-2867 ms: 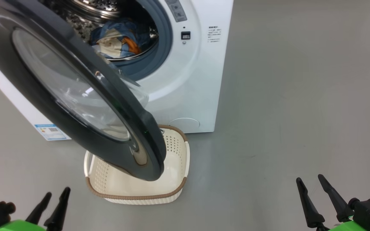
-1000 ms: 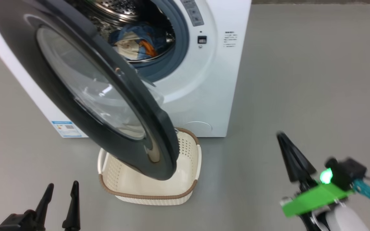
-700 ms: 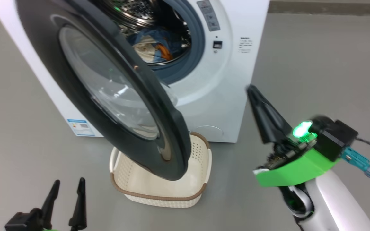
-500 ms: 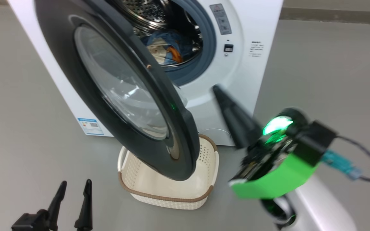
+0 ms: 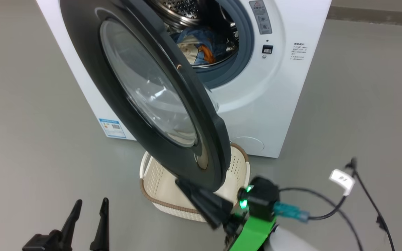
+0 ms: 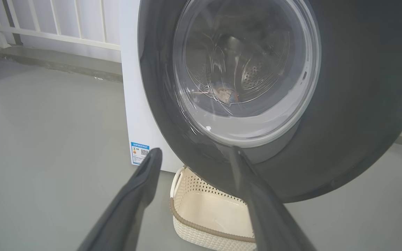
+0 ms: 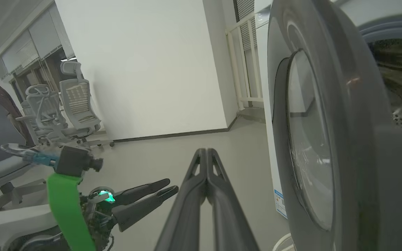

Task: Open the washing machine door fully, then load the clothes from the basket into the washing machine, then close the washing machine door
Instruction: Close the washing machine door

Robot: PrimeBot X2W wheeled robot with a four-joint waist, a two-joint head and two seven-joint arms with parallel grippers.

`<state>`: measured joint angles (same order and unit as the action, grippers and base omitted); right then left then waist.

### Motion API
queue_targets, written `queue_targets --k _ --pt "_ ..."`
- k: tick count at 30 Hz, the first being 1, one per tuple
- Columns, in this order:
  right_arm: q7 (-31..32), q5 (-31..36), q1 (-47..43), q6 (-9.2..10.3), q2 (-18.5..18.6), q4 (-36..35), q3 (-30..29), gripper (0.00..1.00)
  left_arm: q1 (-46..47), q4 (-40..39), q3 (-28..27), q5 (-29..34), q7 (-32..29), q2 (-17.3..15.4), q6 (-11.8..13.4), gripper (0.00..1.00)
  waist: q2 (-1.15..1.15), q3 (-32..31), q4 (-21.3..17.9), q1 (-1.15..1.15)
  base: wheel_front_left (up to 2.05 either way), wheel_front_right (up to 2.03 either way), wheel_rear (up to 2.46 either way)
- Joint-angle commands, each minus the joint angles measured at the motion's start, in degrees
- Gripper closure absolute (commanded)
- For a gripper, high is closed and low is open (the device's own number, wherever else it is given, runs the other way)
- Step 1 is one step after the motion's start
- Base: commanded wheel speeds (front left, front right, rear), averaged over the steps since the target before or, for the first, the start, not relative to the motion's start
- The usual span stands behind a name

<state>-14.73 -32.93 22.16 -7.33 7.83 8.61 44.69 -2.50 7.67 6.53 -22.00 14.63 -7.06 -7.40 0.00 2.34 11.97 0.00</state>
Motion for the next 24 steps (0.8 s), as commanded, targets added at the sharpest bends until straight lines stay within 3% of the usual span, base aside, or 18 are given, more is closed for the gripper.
queue_targets --k 1,12,24 --pt "-0.3 -0.8 -0.7 -0.16 -0.7 0.5 1.5 1.00 1.7 -1.2 -1.8 -0.3 0.4 -0.3 -0.1 0.00 0.00 0.7 0.5 0.00 0.00 0.00 0.00" --pt "-0.3 -0.9 -0.1 -0.16 -0.6 10.5 0.2 1.00 3.6 -0.8 -1.1 -0.9 0.4 0.2 -0.1 0.00 0.00 3.3 1.9 0.00 0.00 0.00 0.00" --pt "-0.3 2.2 0.8 -0.16 -2.2 12.9 -10.0 1.00 5.2 -1.0 -0.9 -1.3 0.4 0.3 -0.1 0.00 0.00 5.3 2.5 0.00 0.00 0.00 0.00"
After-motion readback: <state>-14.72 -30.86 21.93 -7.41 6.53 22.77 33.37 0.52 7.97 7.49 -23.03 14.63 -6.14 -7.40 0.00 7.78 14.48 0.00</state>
